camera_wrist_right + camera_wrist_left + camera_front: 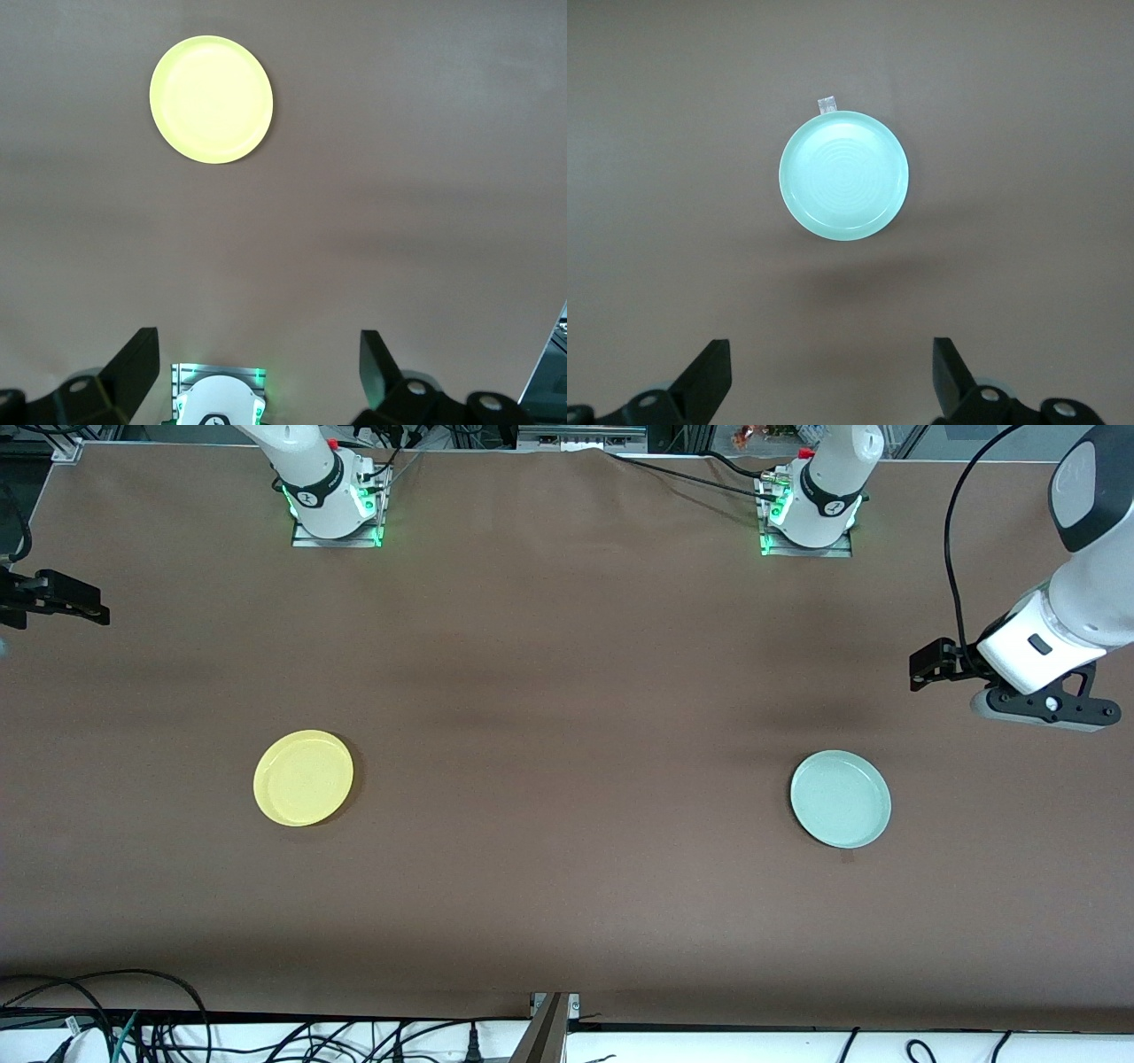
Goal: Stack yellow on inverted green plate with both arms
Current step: 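Lower the left gripper toward the rim of the green plate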
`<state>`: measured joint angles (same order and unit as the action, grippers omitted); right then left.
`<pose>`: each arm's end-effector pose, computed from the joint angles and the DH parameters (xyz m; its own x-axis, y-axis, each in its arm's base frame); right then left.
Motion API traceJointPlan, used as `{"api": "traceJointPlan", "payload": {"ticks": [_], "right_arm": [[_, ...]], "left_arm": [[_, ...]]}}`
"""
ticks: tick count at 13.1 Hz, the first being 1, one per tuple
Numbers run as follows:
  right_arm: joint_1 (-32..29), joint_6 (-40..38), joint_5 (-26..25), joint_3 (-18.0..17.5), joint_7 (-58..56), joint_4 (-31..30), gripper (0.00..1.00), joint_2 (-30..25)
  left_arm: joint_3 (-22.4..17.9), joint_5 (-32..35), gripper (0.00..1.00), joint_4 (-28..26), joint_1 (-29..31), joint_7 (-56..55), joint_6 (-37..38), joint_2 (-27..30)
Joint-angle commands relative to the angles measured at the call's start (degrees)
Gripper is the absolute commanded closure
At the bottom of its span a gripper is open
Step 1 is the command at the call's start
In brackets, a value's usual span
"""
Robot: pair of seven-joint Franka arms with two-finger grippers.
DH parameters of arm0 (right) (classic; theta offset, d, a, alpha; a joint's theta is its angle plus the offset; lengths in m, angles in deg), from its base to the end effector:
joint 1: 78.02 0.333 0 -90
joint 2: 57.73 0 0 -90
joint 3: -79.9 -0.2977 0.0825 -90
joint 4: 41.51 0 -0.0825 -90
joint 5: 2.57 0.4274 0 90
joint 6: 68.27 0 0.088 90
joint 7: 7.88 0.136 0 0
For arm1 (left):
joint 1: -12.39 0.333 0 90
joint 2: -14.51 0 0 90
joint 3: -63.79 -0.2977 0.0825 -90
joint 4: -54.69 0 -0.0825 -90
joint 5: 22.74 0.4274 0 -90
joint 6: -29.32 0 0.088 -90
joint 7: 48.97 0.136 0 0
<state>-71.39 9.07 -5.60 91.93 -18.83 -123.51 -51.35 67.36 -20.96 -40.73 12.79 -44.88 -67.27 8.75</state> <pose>0.5969 -0.0583 0.5657 0.9763 0.0834 -0.1995 0.0930 -0.9949 0.0388 0.6234 -0.0295 0.4765 0.9882 -0.1299 -0.0814 -0.1318 -0.9911 -0.0185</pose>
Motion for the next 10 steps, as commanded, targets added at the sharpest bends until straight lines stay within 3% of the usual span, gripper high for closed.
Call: {"api": "traceJointPlan", "payload": {"ticks": [1, 6, 10], "right_arm": [[-0.4, -0.7, 0.0, -0.3, -0.1, 0.6, 0.0, -0.4], [-0.5, -0.7, 0.0, -0.3, -0.1, 0.6, 0.0, -0.5], [-0.4, -0.6, 0.1, -0.3, 0.2, 0.6, 0.0, -0.5]], "left_arm": [[-0.1, -1.3, 0.0, 3.2, 1.8, 1.6, 1.3, -4.2], [0.3, -1.2, 0.0, 5.0, 6.7, 2.1, 0.1, -13.1], [0.3, -1.4, 0.0, 4.2, 7.7, 12.7, -12.0, -21.3]]}}
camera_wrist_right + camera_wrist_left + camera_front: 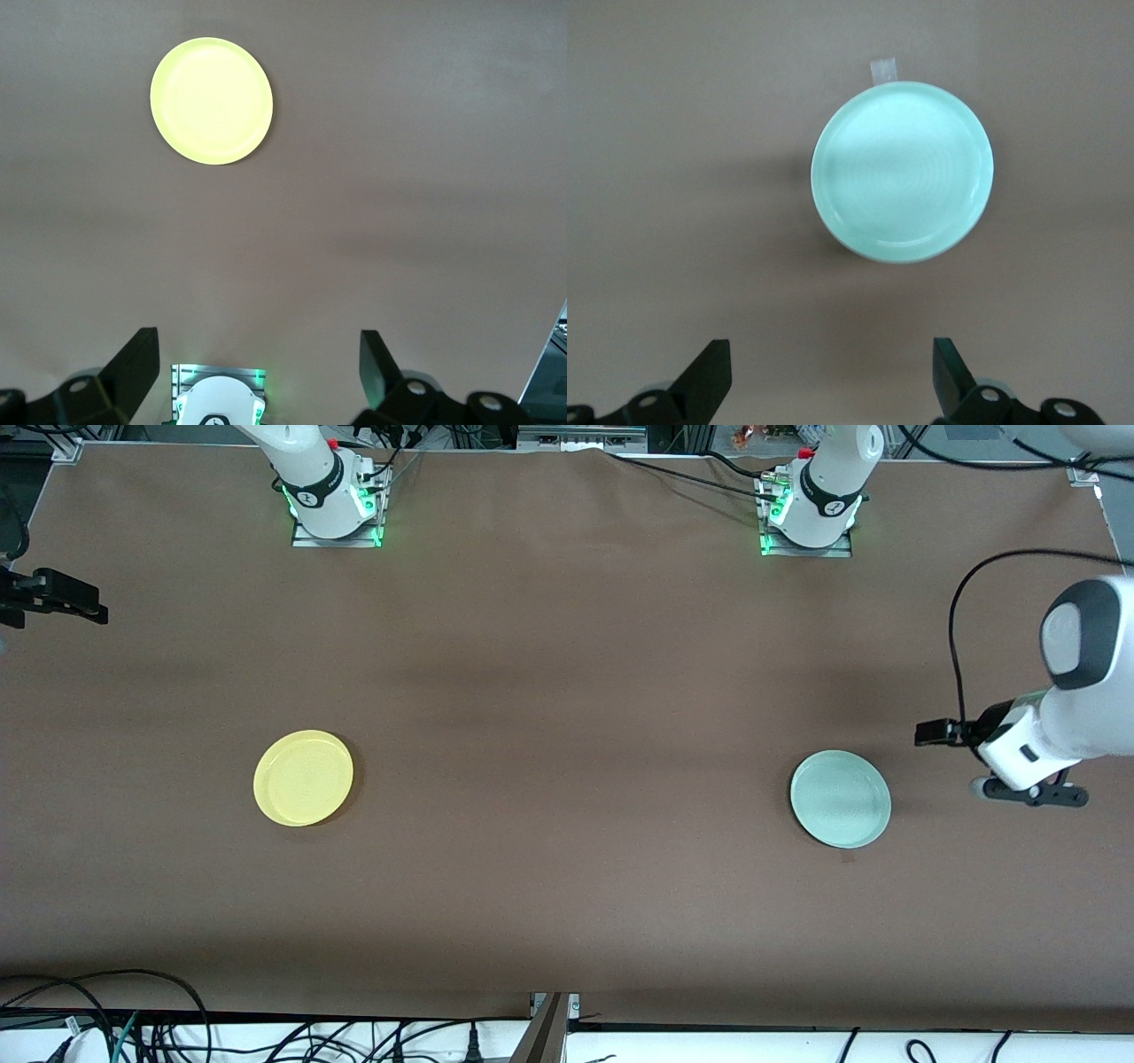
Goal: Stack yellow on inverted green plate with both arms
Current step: 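Lower the left gripper toward the rim of the green plate, then grasp the green plate with the left gripper while the right gripper reaches yellow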
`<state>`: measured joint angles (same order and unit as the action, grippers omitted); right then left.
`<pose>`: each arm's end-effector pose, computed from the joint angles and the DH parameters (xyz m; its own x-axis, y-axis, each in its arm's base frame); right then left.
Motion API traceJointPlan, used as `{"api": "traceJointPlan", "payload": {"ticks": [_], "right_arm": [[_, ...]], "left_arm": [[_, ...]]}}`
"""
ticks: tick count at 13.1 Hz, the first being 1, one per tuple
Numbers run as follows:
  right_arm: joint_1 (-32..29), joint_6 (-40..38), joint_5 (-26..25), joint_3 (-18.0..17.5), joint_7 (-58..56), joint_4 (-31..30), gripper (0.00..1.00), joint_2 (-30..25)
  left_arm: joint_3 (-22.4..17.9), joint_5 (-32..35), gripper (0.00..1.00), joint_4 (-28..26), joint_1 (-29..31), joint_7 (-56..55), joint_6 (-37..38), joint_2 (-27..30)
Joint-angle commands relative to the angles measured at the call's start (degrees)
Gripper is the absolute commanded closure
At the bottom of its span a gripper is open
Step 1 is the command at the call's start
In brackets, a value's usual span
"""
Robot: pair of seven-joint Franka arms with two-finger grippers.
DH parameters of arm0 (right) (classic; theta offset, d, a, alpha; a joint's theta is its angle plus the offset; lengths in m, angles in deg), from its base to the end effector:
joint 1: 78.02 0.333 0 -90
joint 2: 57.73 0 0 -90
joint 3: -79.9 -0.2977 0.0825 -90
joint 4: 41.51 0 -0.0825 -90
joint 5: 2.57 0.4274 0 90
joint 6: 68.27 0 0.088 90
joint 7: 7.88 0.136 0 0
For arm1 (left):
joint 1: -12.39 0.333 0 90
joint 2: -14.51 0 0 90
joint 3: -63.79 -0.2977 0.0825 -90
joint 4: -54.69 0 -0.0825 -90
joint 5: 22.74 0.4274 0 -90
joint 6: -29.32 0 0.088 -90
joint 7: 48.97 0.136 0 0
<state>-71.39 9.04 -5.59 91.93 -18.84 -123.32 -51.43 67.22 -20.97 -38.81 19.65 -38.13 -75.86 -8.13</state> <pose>0.5967 -0.0583 0.5681 0.9771 0.0837 -0.1954 0.0930 -0.9949 0.0390 0.6694 0.0508 0.3119 0.9736 -0.1311 -0.1869 -0.1276 -0.9913 0.0310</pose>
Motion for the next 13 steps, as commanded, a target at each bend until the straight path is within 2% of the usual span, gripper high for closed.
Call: {"api": "traceJointPlan", "payload": {"ticks": [1, 3, 5, 8, 12, 13], "right_arm": [[-0.4, -0.5, 0.1, -0.3, 0.3, 0.4, 0.0, -0.3], [-0.4, -0.6, 0.1, -0.4, 0.7, 0.4, 0.0, -0.3], [-0.4, -0.2, 0.1, -0.4, 0.8, 0.4, 0.0, -0.2], [-0.4, -0.1, 0.0, -0.4, 0.6, 0.6, 0.0, 0.0], [-0.5, 0.1, 0.1, -0.4, 0.7, 0.6, 0.0, 1.0], [-0.5, 0.5, 0.1, -0.3, 0.7, 0.6, 0.0, 1.1]], "left_arm": [[0.4, -1.3, 0.0, 2.3, 0.8, 7.9, -6.4, -6.8], [0.4, -1.5, 0.0, 2.3, 1.9, 13.0, -11.0, -10.0], [0.5, -3.9, 0.0, 2.7, 3.1, 16.1, -12.7, -14.4], [0.8, -4.7, 0.0, 2.7, 4.2, 19.4, -14.7, -17.9], [1.1, -4.9, 0.0, 2.4, 3.5, 19.7, -18.0, -19.5], [1.1, -4.9, 0.08, 2.5, 3.5, 21.0, -18.4, -20.2]]}}
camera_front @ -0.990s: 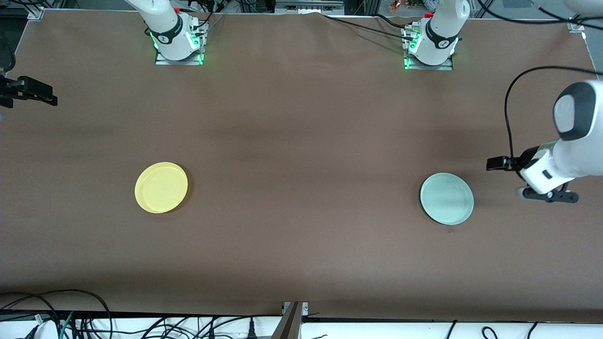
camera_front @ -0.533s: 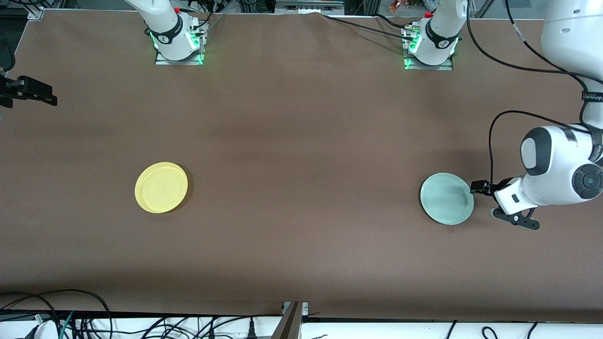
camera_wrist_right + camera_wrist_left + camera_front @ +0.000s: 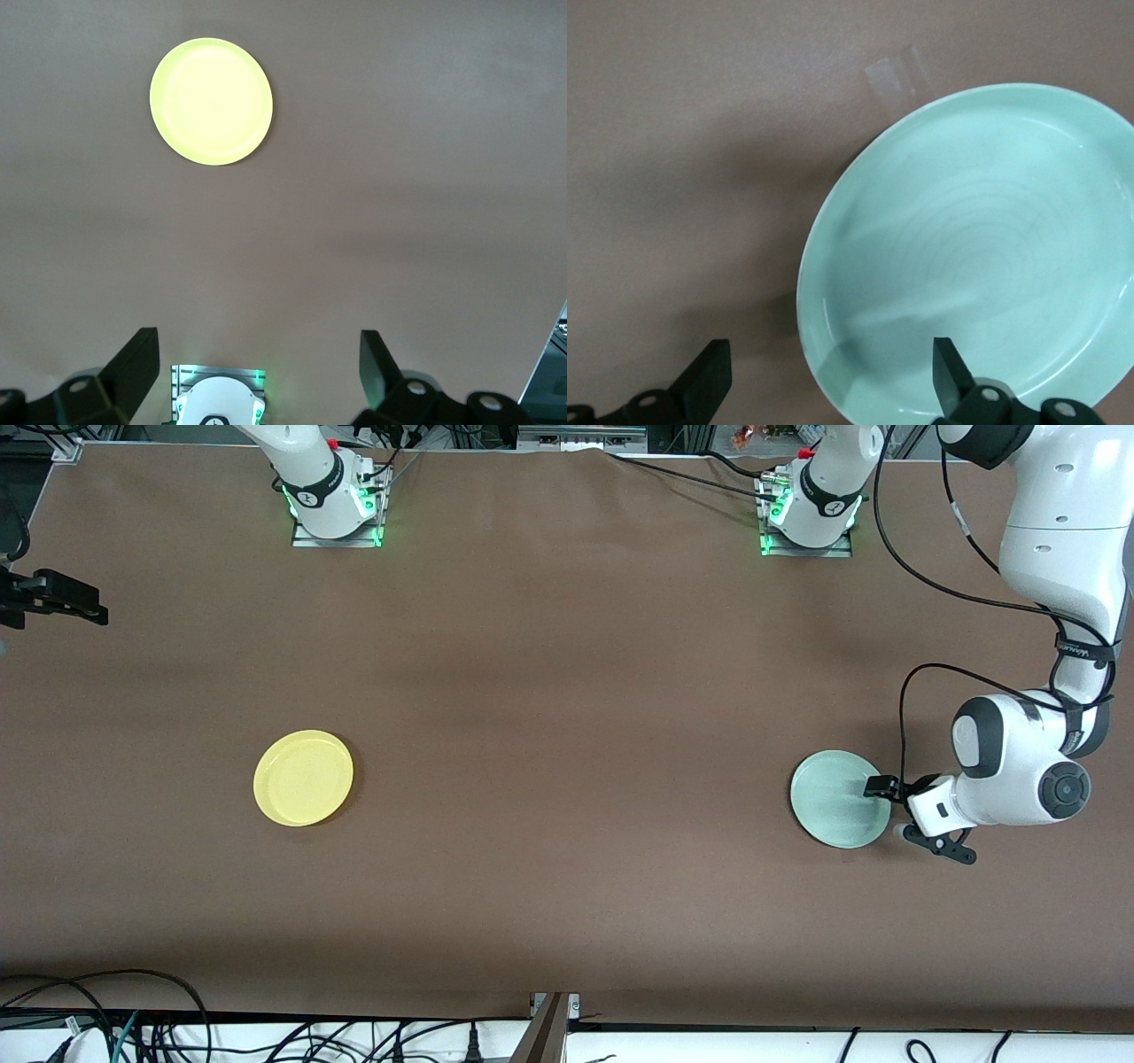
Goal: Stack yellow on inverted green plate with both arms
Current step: 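Grasp the green plate with the left gripper while the right gripper reaches yellow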
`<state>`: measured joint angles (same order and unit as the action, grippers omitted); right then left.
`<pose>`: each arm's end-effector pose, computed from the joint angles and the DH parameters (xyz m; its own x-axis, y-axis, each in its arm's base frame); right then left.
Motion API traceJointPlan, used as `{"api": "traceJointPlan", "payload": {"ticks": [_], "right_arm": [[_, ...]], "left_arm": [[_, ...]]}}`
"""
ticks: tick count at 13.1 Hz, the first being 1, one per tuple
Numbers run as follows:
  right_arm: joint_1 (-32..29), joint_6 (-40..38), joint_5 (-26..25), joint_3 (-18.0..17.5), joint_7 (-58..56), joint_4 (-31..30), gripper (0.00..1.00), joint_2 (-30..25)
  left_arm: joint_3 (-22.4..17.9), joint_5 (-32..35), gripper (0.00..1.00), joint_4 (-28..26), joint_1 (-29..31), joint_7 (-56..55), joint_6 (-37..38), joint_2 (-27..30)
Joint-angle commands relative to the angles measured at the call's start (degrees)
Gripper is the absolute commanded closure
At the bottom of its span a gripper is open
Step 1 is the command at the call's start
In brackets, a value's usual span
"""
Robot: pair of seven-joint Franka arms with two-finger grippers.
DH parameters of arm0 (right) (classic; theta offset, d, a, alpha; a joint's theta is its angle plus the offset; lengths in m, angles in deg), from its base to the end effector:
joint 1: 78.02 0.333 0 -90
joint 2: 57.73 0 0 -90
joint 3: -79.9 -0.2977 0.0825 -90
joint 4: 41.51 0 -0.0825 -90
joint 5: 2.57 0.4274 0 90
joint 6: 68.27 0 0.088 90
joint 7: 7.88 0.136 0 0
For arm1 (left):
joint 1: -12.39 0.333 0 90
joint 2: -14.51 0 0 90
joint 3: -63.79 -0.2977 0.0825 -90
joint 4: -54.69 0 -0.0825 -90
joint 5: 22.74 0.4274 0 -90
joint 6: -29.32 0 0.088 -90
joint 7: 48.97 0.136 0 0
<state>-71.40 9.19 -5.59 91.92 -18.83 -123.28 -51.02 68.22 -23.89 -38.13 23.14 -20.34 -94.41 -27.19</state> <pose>0.5988 -0.0581 0.5644 0.9764 0.0835 -0.1992 0.0932 -0.9949 0.0398 0.6794 0.0759 0.1109 0.9235 -0.3601 -0.1319 -0.3411 -0.9285 0.1469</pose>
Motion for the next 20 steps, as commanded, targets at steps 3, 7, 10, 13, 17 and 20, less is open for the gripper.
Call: {"api": "traceJointPlan", "payload": {"ticks": [3, 7, 10, 13, 17, 20], "right_arm": [[-0.5, 0.9, -0.4, -0.3, 0.6, 0.5, 0.0, 1.1], [-2.2, 4.6, 0.1, 0.0, 0.3, 0.5, 0.0, 5.3], [-2.3, 5.2, 1.4, 0.0, 0.4, 0.3, 0.0, 9.8], [-2.8, 7.5, 4.0, 0.0, 0.7, -0.2, 0.0, 13.2], [-2.9, 10.6, 5.0, -0.1, 0.7, -1.4, 0.0, 16.9], [-3.0, 14.0, 8.0, -0.1, 0.7, -4.4, 0.0, 17.9]], "left_arm": [[0.1, -2.0, 0.47, 2.6, 0.5, 4.7, -0.5, -2.9], [0.1, -2.1, 1.0, 2.6, 0.7, 4.8, -0.5, -2.8], [0.0, -1.8, 1.0, 3.4, 0.9, 4.8, -0.3, -2.4], [0.0, -1.2, 1.0, 4.7, 0.2, 4.1, 2.0, 0.7], [-0.2, 0.8, 1.0, 4.8, -2.6, 2.4, 5.1, 8.4], [0.1, 8.7, 1.0, 5.1, -5.5, -5.5, 11.0, 14.9]]}}
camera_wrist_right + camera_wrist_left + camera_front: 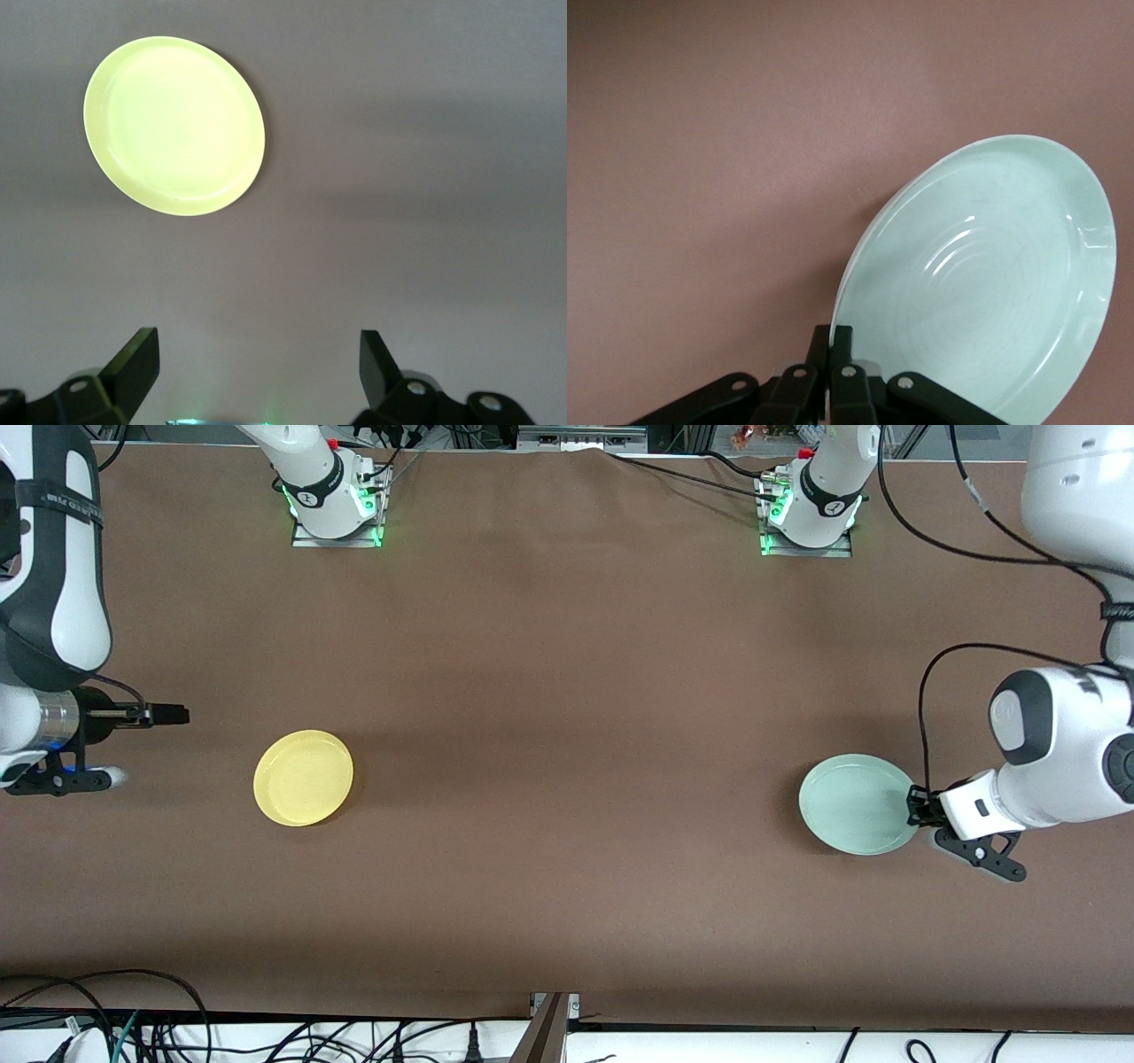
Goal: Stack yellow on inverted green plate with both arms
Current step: 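Lift the green plate with the left gripper while the right gripper grips the yellow plate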
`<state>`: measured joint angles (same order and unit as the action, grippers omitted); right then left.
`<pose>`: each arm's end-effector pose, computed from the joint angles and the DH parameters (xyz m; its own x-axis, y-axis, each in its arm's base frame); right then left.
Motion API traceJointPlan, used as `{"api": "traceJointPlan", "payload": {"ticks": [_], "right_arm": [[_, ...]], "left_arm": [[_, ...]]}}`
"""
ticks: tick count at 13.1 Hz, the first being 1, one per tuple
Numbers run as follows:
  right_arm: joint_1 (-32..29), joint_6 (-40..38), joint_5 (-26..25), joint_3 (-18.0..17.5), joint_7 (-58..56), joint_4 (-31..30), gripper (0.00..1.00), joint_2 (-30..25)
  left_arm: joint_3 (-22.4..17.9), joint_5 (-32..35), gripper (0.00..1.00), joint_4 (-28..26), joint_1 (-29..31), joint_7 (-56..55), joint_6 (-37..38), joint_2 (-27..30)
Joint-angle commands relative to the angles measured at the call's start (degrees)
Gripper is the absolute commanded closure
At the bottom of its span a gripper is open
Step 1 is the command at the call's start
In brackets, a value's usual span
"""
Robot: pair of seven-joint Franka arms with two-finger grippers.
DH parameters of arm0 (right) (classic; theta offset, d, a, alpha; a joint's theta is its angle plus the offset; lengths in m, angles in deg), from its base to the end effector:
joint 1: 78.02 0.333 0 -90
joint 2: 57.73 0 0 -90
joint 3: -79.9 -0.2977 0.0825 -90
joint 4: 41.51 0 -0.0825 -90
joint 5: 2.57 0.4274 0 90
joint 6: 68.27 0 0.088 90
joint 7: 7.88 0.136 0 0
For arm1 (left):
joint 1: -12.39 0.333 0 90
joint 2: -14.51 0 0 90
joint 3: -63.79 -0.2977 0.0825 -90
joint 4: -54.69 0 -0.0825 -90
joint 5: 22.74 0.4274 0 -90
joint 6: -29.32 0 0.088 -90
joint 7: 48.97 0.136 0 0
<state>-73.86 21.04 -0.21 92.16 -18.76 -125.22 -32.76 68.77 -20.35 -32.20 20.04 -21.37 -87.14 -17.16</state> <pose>0.6655 -0.0736 0.3572 0.9443 0.0460 -0.3259 0.0449 -0.9989 -0.0111 0.7231 0.0438 0.2732 0.9033 -0.4281 -0.0264 -0.4276 -0.9037 0.0238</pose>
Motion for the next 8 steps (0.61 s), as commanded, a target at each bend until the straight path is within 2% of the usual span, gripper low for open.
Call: {"api": "traceJointPlan", "payload": {"ticks": [1, 4, 5, 6, 8], "right_arm": [[-0.8, 4.4, 3.9, -0.3, 0.5, -4.1, 0.0, 0.4], [-1.1, 11.2, 4.1, -0.3, 0.2, -9.3, 0.0, 1.1], [-1.2, 14.1, 4.1, -0.3, -0.1, -11.5, 0.0, 1.1], [-1.2, 17.2, 4.1, -0.3, -0.1, -14.1, 0.0, 1.0], [-1.2, 20.3, 4.1, -0.4, -0.1, -16.8, 0.0, 1.1]], "left_arm": [[-0.3, 9.9, 1.0, -0.8, -3.8, -6.8, 6.1, 6.9], [-0.3, 19.2, 1.0, -0.8, -11.9, -14.9, 11.9, 9.9], [-0.2, 25.6, 1.0, -0.7, -16.8, -20.2, 14.6, 9.7], [-0.5, 30.7, 1.0, -1.2, -22.7, -28.8, 18.1, 9.1], [-0.6, 34.3, 1.0, -1.3, -32.1, -43.9, 22.4, 6.1]]}}
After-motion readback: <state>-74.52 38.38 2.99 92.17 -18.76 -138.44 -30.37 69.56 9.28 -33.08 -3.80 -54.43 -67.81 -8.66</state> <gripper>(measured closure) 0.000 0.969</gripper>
